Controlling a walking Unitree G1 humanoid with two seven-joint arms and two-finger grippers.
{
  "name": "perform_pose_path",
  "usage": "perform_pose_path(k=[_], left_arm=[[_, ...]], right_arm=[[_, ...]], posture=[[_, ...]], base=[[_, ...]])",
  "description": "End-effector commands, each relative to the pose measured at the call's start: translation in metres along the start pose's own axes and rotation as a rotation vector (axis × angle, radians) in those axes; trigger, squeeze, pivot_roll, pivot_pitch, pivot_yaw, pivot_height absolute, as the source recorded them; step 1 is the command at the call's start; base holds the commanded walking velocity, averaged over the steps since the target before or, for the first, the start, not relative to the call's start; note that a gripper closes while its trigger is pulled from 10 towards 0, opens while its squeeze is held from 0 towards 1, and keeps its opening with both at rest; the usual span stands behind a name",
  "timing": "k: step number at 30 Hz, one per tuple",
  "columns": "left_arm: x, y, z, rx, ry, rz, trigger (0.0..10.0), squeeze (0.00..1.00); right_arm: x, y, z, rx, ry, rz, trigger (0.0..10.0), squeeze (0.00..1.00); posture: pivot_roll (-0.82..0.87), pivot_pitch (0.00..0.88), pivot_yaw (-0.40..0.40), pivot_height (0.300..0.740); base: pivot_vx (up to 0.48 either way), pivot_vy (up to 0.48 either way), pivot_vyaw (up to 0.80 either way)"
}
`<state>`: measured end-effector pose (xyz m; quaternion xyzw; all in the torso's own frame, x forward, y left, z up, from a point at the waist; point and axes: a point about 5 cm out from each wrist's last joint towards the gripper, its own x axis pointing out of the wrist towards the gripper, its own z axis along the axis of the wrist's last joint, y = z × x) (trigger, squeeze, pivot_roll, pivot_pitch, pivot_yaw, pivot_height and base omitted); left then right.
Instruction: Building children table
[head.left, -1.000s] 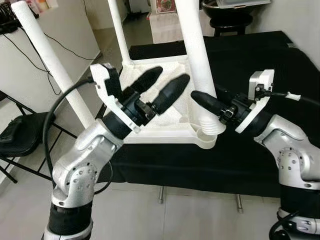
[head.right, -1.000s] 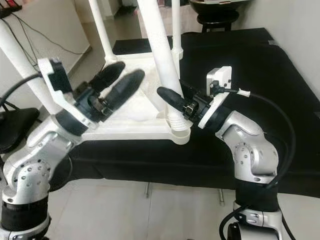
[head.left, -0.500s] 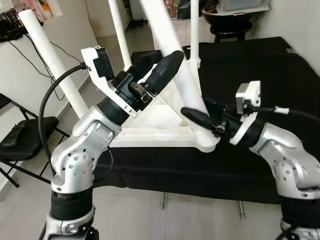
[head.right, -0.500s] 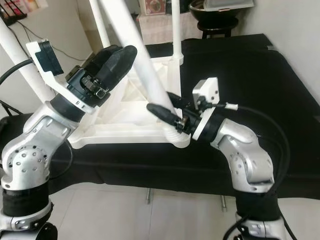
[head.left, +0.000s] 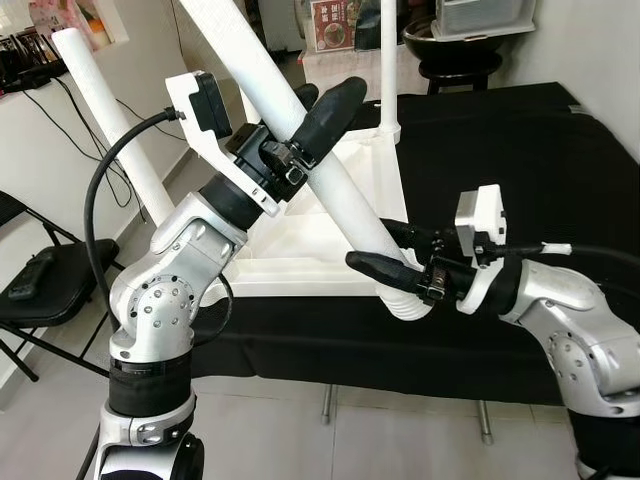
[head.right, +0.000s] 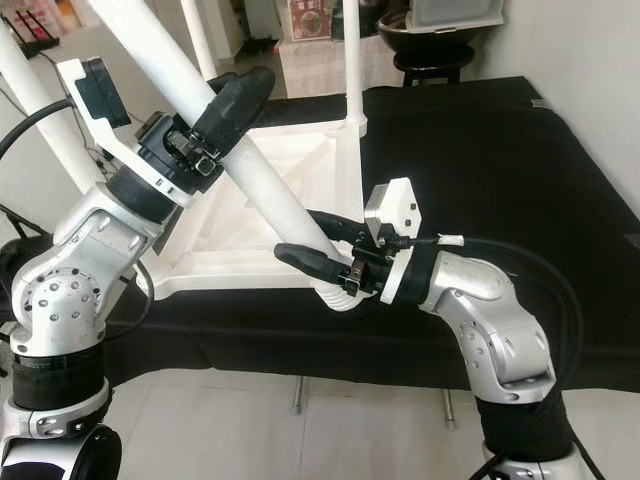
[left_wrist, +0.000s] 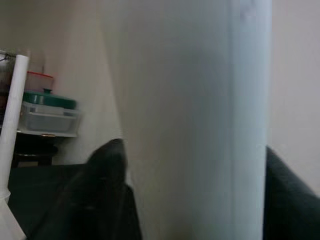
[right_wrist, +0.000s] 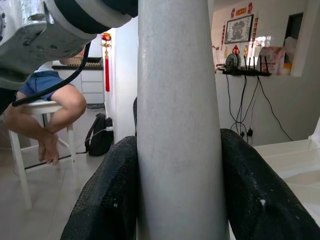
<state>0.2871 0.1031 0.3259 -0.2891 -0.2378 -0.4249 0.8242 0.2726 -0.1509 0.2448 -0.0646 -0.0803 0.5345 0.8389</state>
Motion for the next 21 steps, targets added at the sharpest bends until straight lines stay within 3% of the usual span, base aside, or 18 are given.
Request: perform_pose_path(k=[1, 17, 18, 21], left_arm=[[0.002, 0.001, 0.003, -0.013, -0.014, 0.002, 0.0, 0.0], [0.003, 0.0, 0.001, -0.039, 0.023, -0.05, 0.0, 0.0], [0.004, 0.0, 0.001, -0.034, 0.039, -0.072, 0.0, 0.0], [0.006, -0.001, 0.0, -0.026, 0.08, -0.123, 0.0, 0.0]], right_arm=[[0.008, 0.01, 0.003, -0.039, -0.008, 0.065, 10.0, 0.0], [0.017, -0.001, -0.007, -0.048, 0.046, -0.014, 10.0, 0.0], [0.02, -0.003, -0.007, -0.032, 0.05, -0.017, 10.0, 1.0], [0.024, -0.005, -0.007, -0.016, 0.059, 0.021, 10.0, 1.0]], posture=[[-0.15, 0.058, 0.135, 0.74], [-0.14, 0.059, 0.123, 0.74], [-0.13, 0.057, 0.122, 0.74], [-0.13, 0.052, 0.121, 0.74]], base=[[0.0, 0.0, 0.0], [0.0, 0.0, 0.0], [0.0, 0.0, 0.0], [0.0, 0.0, 0.0]])
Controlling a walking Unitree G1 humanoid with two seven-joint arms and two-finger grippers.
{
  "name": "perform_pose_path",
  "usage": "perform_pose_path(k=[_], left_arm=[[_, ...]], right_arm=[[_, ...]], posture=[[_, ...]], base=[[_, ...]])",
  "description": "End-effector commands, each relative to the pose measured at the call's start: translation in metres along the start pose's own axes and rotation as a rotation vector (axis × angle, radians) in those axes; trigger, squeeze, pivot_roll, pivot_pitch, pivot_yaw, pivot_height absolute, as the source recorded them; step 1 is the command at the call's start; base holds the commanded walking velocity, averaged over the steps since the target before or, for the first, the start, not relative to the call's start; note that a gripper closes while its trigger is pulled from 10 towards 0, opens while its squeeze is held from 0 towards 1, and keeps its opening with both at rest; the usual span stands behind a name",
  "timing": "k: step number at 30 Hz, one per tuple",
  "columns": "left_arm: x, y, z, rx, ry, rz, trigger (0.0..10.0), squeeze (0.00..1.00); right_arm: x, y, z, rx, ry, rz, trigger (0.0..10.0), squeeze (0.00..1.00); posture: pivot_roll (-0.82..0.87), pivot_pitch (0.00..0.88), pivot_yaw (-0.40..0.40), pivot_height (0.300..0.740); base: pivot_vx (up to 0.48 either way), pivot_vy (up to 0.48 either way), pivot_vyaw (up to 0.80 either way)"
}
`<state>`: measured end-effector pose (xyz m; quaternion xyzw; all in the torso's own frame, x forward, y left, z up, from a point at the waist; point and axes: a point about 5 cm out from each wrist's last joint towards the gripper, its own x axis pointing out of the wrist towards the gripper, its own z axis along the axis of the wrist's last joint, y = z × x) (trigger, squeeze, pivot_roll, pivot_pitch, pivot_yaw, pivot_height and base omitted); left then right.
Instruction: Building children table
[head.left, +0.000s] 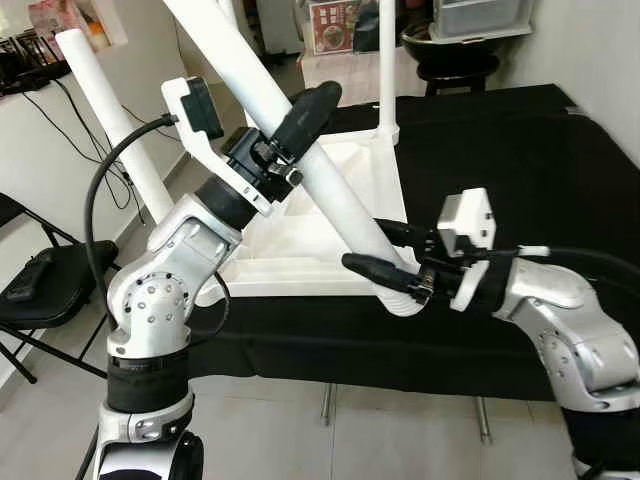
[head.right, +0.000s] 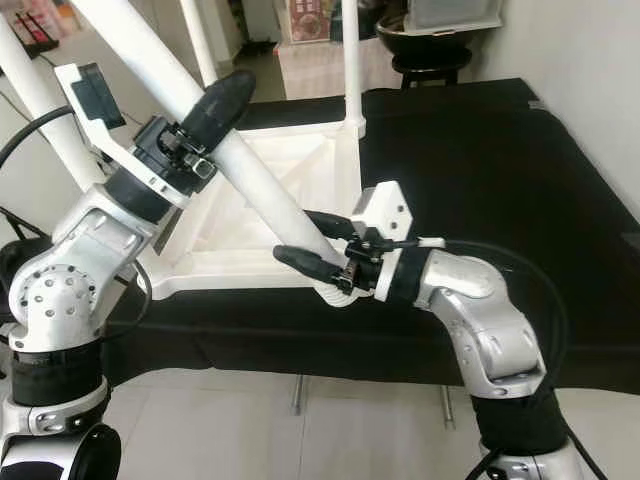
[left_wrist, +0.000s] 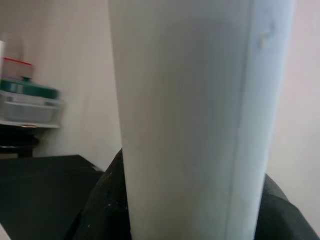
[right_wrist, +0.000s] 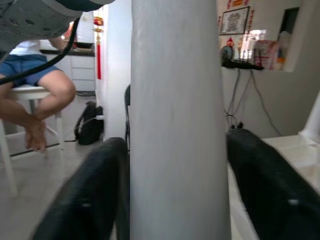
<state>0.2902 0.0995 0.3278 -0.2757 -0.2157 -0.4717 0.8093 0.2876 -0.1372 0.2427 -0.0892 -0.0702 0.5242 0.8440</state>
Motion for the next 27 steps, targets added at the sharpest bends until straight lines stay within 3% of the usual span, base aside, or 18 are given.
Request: perform_pose_path(k=[1, 6, 11, 12, 18, 23, 24, 25, 26, 27], left_arm=[[0.002, -0.002, 0.002, 0.002, 0.013, -0.039, 0.0, 0.0], [0.006, -0.007, -0.004, 0.005, 0.115, -0.16, 0.0, 0.0], [0.008, -0.012, -0.009, 0.021, 0.176, -0.24, 0.0, 0.0], [0.01, -0.015, -0.014, 0.055, 0.223, -0.285, 0.0, 0.0], [0.014, -0.016, -0.022, 0.115, 0.286, -0.331, 0.0, 0.0], [0.019, -0.016, -0.022, 0.129, 0.276, -0.339, 0.0, 0.0], [0.021, -0.017, -0.02, 0.128, 0.259, -0.341, 0.0, 0.0], [0.022, -0.017, -0.019, 0.128, 0.249, -0.345, 0.0, 0.0], [0.024, -0.017, -0.018, 0.132, 0.242, -0.349, 0.0, 0.0], [0.024, -0.017, -0.018, 0.132, 0.242, -0.349, 0.0, 0.0]], right_arm=[[0.005, 0.003, -0.002, 0.015, 0.014, 0.039, 10.0, 1.0], [0.01, 0.004, -0.003, -0.029, 0.082, 0.148, 10.0, 1.0], [0.023, 0.001, -0.007, -0.019, 0.16, 0.14, 10.0, 0.95], [0.033, 0.0, -0.011, 0.015, 0.219, 0.123, 10.0, 0.0], [0.051, 0.003, -0.009, 0.106, 0.227, 0.097, 10.0, 0.0], [0.059, 0.007, -0.011, 0.163, 0.227, 0.067, 10.0, 0.0], [0.061, 0.008, -0.014, 0.185, 0.224, 0.044, 5.3, 0.0], [0.063, 0.009, -0.015, 0.201, 0.226, 0.029, 5.3, 0.0], [0.064, 0.01, -0.016, 0.212, 0.218, 0.017, 0.0, 0.0], [0.064, 0.01, -0.016, 0.212, 0.218, 0.017, 0.0, 0.0]], posture=[[-0.13, 0.052, 0.121, 0.74], [-0.12, 0.044, 0.12, 0.74], [-0.13, 0.042, 0.117, 0.74], [-0.13, 0.041, 0.113, 0.74], [-0.13, 0.04, 0.115, 0.74], [-0.13, 0.042, 0.116, 0.74], [-0.14, 0.042, 0.117, 0.74], [-0.14, 0.042, 0.117, 0.74], [-0.14, 0.04, 0.117, 0.74], [-0.14, 0.04, 0.117, 0.74]], base=[[0.0, 0.0, 0.0], [0.0, 0.0, 0.0], [0.0, 0.0, 0.0], [0.0, 0.0, 0.0], [0.0, 0.0, 0.0], [0.0, 0.0, 0.0], [0.0, 0.0, 0.0], [0.0, 0.0, 0.0], [0.0, 0.0, 0.0], [0.0, 0.0, 0.0]])
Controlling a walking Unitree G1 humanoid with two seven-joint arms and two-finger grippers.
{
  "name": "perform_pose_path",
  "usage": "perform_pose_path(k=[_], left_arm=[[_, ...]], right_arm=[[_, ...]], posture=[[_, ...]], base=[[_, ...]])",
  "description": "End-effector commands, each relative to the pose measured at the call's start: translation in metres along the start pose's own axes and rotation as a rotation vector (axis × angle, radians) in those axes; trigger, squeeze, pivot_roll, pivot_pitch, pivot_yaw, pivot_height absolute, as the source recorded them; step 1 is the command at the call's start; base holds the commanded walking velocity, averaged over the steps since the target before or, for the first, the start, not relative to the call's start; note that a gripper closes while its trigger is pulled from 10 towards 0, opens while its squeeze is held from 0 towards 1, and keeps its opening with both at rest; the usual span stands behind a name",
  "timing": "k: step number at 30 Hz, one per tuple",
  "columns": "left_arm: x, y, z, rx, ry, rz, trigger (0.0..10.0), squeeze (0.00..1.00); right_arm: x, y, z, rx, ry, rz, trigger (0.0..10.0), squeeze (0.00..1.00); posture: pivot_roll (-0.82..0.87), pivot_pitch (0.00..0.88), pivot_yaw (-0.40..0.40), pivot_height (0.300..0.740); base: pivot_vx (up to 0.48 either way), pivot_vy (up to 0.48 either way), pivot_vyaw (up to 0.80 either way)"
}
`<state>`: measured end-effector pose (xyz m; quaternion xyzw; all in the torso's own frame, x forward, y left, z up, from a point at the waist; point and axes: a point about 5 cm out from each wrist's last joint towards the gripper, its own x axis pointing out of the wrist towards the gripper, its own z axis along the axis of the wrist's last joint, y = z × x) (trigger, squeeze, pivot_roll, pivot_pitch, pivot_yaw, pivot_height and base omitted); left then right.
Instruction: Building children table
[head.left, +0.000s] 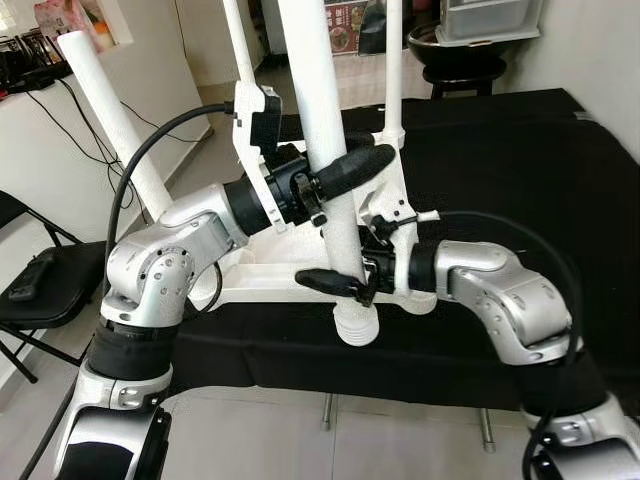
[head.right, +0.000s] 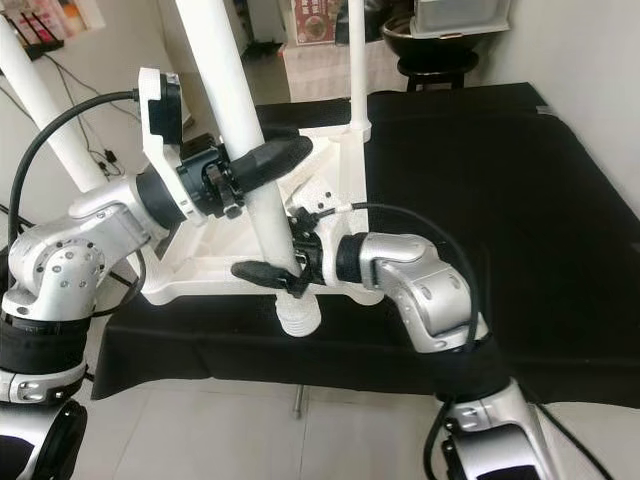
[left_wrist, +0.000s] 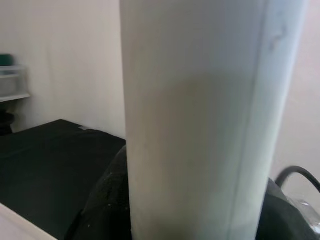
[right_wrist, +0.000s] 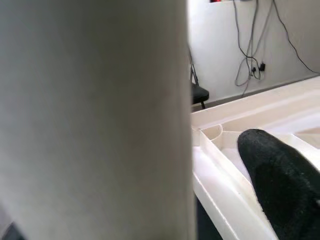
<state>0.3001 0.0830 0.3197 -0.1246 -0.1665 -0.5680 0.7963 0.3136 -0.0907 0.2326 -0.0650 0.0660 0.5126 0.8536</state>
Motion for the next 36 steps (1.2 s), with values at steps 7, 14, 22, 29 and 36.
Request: perform_pose_path(k=[7, 14, 22, 29, 36], left_arm=[[0.019, -0.016, 0.01, 0.014, -0.064, -0.142, 0.0, 0.0], [0.022, -0.014, 0.013, 0.025, -0.08, -0.145, 0.0, 0.0], [0.022, -0.011, 0.016, 0.059, -0.101, -0.126, 0.0, 0.0], [0.015, -0.002, 0.032, 0.07, -0.181, -0.038, 10.0, 1.0], [-0.014, 0.019, 0.044, 0.145, -0.221, 0.168, 10.0, 1.0]], right_arm=[[0.018, 0.017, -0.005, 0.047, -0.025, 0.023, 0.0, 0.0], [0.021, 0.02, 0.002, -0.006, -0.075, 0.032, 0.0, 0.0], [0.022, 0.019, 0.007, -0.027, -0.104, 0.006, 0.0, 0.0], [0.02, 0.011, 0.01, -0.036, -0.125, -0.051, 0.0, 0.0], [0.013, -0.009, 0.016, -0.026, -0.166, -0.174, 0.0, 0.0]], posture=[[-0.14, 0.033, 0.117, 0.74], [-0.14, 0.028, 0.113, 0.74], [-0.15, 0.031, 0.109, 0.74], [-0.15, 0.032, 0.114, 0.74], [-0.15, 0.038, 0.111, 0.74]], base=[[0.0, 0.0, 0.0], [0.0, 0.0, 0.0], [0.0, 0.0, 0.0], [0.0, 0.0, 0.0], [0.0, 0.0, 0.0]])
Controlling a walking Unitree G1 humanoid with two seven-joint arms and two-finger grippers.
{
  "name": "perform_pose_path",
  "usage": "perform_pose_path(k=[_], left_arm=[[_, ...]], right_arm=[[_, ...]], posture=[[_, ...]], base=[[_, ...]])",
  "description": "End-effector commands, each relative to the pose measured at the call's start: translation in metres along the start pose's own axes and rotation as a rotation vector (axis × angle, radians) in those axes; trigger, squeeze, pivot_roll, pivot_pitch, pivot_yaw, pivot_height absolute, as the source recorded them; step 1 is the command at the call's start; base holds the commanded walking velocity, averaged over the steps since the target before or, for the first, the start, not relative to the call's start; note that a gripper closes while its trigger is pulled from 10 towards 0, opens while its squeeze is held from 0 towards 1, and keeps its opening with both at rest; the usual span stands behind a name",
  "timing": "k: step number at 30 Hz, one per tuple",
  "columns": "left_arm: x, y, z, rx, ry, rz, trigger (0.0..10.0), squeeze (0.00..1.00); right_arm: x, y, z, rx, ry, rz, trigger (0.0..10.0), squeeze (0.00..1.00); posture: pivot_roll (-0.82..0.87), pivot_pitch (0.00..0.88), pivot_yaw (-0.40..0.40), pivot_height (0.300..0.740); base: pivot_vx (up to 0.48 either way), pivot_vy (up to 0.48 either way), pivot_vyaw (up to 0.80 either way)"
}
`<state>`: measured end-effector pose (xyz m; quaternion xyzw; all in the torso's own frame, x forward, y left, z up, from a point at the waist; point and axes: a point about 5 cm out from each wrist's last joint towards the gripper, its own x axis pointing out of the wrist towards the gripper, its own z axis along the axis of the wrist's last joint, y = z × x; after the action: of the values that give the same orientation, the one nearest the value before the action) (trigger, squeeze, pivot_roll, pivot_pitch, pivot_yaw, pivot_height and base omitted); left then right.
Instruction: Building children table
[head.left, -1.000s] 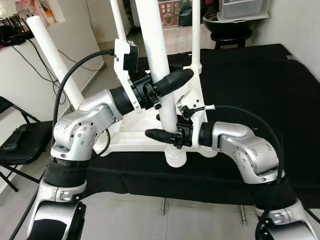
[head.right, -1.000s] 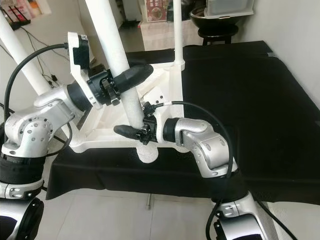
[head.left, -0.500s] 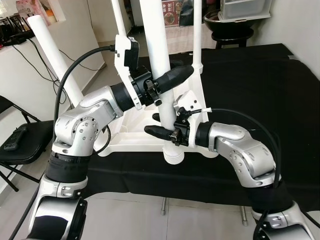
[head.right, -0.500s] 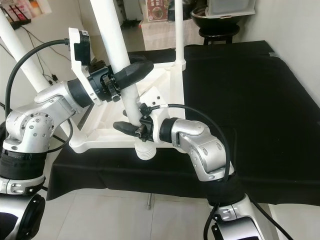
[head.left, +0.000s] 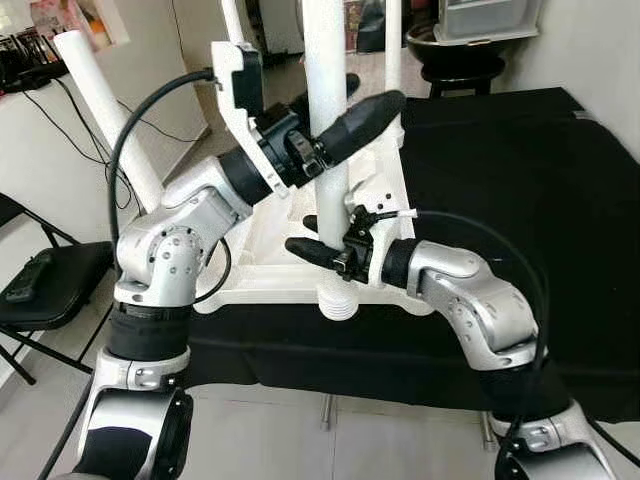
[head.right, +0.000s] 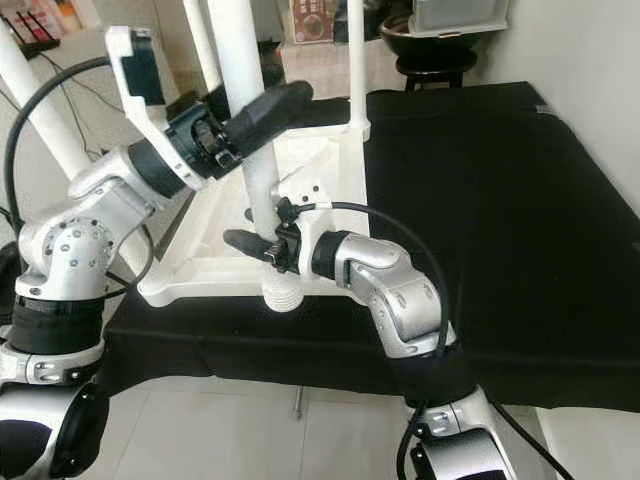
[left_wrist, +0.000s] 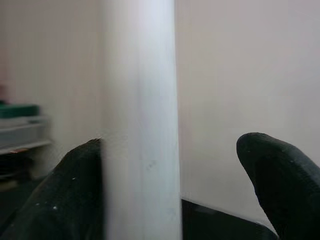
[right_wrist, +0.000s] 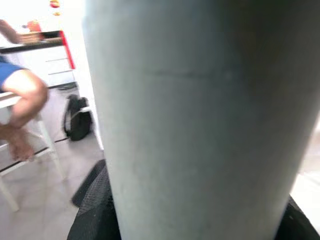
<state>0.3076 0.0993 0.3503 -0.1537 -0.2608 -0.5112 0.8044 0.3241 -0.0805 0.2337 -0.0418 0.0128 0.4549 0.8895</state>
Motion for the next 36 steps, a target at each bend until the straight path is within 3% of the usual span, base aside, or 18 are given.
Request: perform_pose_path(k=[1, 2, 3, 4, 7, 11, 13, 16, 19, 20, 28, 31, 33, 35, 36], left_arm=[[-0.017, 0.014, 0.016, 0.089, -0.033, 0.119, 10.0, 1.0], [-0.017, 0.014, 0.016, 0.089, -0.033, 0.119, 10.0, 1.0], [-0.028, 0.024, 0.023, 0.136, -0.042, 0.216, 10.0, 1.0], [-0.028, 0.024, 0.023, 0.136, -0.042, 0.216, 10.0, 1.0], [-0.043, 0.038, 0.037, 0.199, -0.072, 0.353, 10.0, 1.0], [-0.054, 0.046, 0.046, 0.245, -0.091, 0.441, 10.0, 1.0], [-0.067, 0.054, 0.058, 0.313, -0.116, 0.545, 10.0, 1.0], [-0.08, 0.055, 0.069, 0.366, -0.148, 0.628, 10.0, 1.0], [-0.082, 0.053, 0.071, 0.385, -0.154, 0.644, 10.0, 1.0], [-0.081, 0.05, 0.069, 0.374, -0.153, 0.626, 10.0, 0.01], [-0.07, 0.032, 0.052, 0.291, -0.118, 0.483, 10.0, 0.0], [-0.065, 0.023, 0.031, 0.281, -0.028, 0.426, 10.0, 0.0], [-0.065, 0.023, 0.031, 0.281, -0.028, 0.426, 10.0, 0.0], [-0.069, 0.02, 0.007, 0.317, 0.082, 0.451, 10.0, 0.0], [-0.073, 0.017, -0.004, 0.311, 0.118, 0.466, 10.0, 0.0]], right_arm=[[0.0, -0.009, 0.014, -0.019, -0.069, -0.062, 0.0, 0.0], [0.0, -0.009, 0.014, -0.019, -0.069, -0.062, 0.0, 0.0], [-0.002, -0.018, 0.017, -0.013, -0.089, -0.116, 0.0, 0.0], [-0.002, -0.018, 0.017, -0.013, -0.089, -0.116, 0.0, 0.0], [-0.007, -0.03, 0.02, -0.011, -0.105, -0.192, 0.0, 0.0], [-0.011, -0.038, 0.021, -0.01, -0.111, -0.235, 0.0, 0.0], [-0.016, -0.047, 0.021, -0.017, -0.11, -0.283, 0.0, 0.0], [-0.025, -0.06, 0.021, -0.027, -0.108, -0.357, 0.0, 0.0], [-0.028, -0.065, 0.022, -0.038, -0.106, -0.391, 0.0, 0.0], [-0.03, -0.068, 0.022, -0.043, -0.107, -0.409, 0.0, 0.0], [-0.034, -0.08, 0.027, -0.036, -0.151, -0.499, 0.0, 0.0], [-0.038, -0.086, 0.031, -0.021, -0.195, -0.557, 0.0, 0.0], [-0.038, -0.086, 0.031, -0.021, -0.195, -0.557, 0.0, 0.0], [-0.041, -0.09, 0.037, -0.007, -0.239, -0.591, 0.0, 0.0], [-0.04, -0.089, 0.039, -0.011, -0.25, -0.571, 7.5, 0.0]], posture=[[-0.15, 0.038, 0.11, 0.74], [-0.15, 0.038, 0.11, 0.74], [-0.15, 0.039, 0.109, 0.74], [-0.15, 0.039, 0.109, 0.74], [-0.15, 0.041, 0.106, 0.74], [-0.15, 0.042, 0.106, 0.74], [-0.15, 0.044, 0.104, 0.74], [-0.15, 0.047, 0.1, 0.74], [-0.14, 0.048, 0.097, 0.74], [-0.14, 0.048, 0.093, 0.74], [-0.14, 0.05, 0.092, 0.74], [-0.13, 0.056, 0.092, 0.74], [-0.13, 0.056, 0.092, 0.74], [-0.12, 0.087, 0.093, 0.74], [-0.12, 0.1, 0.094, 0.74]], base=[[0.0, 0.0, 0.0], [0.0, 0.0, 0.0], [0.0, 0.0, 0.0], [0.0, 0.0, 0.0], [0.0, 0.0, 0.0], [0.0, 0.0, 0.0], [0.0, 0.0, 0.0], [0.0, 0.0, 0.0], [0.0, 0.0, 0.0], [0.0, 0.0, 0.0], [0.0, 0.0, 0.0], [0.0, 0.0, 0.0], [0.0, 0.0, 0.0], [0.0, 0.0, 0.0], [0.0, 0.0, 0.0]])
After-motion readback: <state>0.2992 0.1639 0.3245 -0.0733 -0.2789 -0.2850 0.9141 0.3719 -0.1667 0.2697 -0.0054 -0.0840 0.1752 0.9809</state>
